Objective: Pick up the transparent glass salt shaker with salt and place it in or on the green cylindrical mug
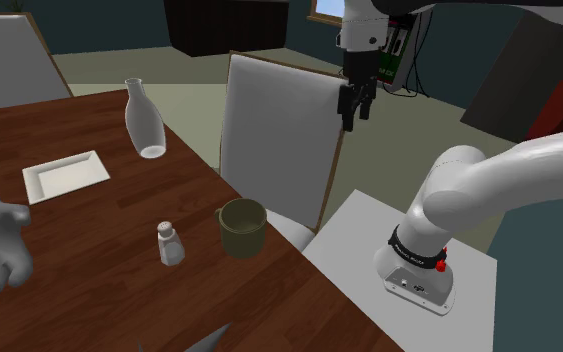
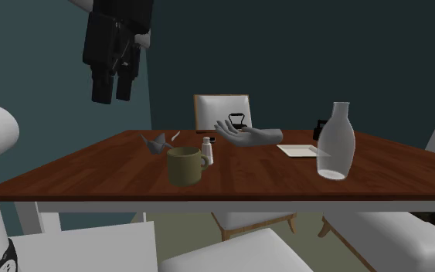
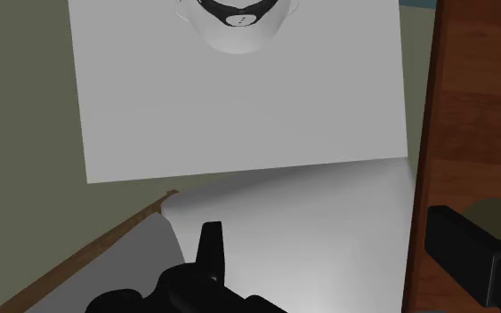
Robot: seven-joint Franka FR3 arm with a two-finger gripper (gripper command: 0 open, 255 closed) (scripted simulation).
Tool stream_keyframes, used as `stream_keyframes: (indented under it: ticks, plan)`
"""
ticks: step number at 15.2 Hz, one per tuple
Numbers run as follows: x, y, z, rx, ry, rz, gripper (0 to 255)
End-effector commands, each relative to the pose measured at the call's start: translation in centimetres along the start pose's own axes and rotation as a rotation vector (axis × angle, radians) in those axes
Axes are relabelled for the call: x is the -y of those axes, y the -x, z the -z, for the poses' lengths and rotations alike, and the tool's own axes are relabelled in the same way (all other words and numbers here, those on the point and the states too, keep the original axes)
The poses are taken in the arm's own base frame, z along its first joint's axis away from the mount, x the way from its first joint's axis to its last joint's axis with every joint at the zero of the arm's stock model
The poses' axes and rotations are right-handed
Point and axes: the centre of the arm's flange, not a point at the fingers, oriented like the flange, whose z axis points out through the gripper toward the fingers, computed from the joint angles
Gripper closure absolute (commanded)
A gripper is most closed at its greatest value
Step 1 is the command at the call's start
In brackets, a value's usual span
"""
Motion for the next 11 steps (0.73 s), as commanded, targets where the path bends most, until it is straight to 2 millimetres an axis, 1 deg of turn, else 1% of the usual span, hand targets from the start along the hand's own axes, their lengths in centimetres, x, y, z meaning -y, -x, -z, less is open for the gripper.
stream_keyframes:
  ticks: [1, 11]
  plan:
    - [0.0, 0.0, 0.0, 0.0, 0.0, 0.0, 0]
    - [10.6, -5.0, -3.8, -0.074, -0.031, 0.013, 0]
